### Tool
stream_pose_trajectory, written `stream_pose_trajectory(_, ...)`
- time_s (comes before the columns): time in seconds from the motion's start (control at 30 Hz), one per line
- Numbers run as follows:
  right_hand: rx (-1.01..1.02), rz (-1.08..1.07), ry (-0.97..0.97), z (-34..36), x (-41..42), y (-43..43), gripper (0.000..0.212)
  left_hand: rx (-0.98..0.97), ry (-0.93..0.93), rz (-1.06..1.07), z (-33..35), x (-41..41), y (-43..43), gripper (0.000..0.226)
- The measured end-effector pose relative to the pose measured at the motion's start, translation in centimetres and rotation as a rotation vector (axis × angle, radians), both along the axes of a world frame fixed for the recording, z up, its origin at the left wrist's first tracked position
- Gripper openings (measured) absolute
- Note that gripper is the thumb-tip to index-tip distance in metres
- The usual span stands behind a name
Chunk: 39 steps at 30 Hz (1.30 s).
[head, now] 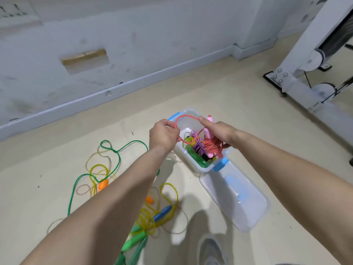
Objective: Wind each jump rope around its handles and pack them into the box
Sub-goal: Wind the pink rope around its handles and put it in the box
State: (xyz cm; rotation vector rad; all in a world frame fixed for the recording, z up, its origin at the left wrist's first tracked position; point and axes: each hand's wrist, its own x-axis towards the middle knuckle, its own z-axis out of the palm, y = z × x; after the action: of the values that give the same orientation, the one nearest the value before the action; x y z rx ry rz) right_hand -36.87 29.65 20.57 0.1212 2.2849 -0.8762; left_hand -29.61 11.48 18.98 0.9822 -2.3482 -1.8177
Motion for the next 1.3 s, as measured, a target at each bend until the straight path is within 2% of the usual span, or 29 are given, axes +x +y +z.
stream_pose_trajectory(0.1,0.064,0.03,0.012,-3.9,-2.4,-0.7,0.075,-0.159,-0.066,-0.088,-4.2,-3.0,0.5,0.019)
stream_pose_trajectory(0.2,0.241,0.153,0.002,-7.6,-4.4,-1.5,0.084,-0.381,-0.098,-0.216,-8.3,-5.4,0.7,0.035)
stream_pose_trajectory(0.33,0.532,0.272,0.049,-10.8,-5.7,-1.9,0.074,-0.666,-0.189,-0.491,-12.1,-7.9,1.3,0.014)
stream_pose_trajectory(0.43,0.623,0.291,0.11,-12.6,-6.3,-1.9,0.067,-0.717,-0.193,-0.615,-13.7,-9.6,2.0,0.019)
stream_pose_trajectory(0.53,0.677,0.254,0.229,-14.4,-6.3,-2.3,0.069,-0.67,-0.217,-0.758,-14.6,-10.5,2.3,0.018)
stream_pose_trajectory(0.67,0.664,0.259,0.384,-16.5,-5.1,-2.3,0.064,-0.65,-0.278,-0.93,-15.7,-10.6,1.7,0.021)
stream_pose_trajectory(0.73,0.565,0.289,0.367,-17.4,-4.2,-1.5,0.055,-0.743,-0.271,-0.992,-16.1,-10.3,1.5,0.019)
stream_pose_trajectory(0.83,0.399,0.302,0.295,-17.9,-3.5,0.5,0.058,-0.894,-0.226,-1.052,-16.3,-10.1,1.4,0.014)
stream_pose_trajectory(0.9,0.365,0.337,0.319,-17.8,-3.5,1.6,0.055,-0.953,-0.242,-1.065,-16.3,-9.9,1.7,0.017)
stream_pose_trajectory(1.07,0.364,0.28,0.478,-16.9,-4.0,2.4,0.031,-1.02,-0.261,-1.078,-16.8,-9.7,3.0,0.021)
stream_pose_trajectory(1.17,0.407,0.324,0.466,-17.0,-4.2,1.8,0.016,-1.045,-0.299,-1.115,-17.0,-9.6,3.3,0.02)
stream_pose_trajectory(1.3,0.329,0.264,0.496,-17.2,-3.9,1.5,0.006,-1.114,-0.325,-1.115,-17.1,-9.4,3.7,0.025)
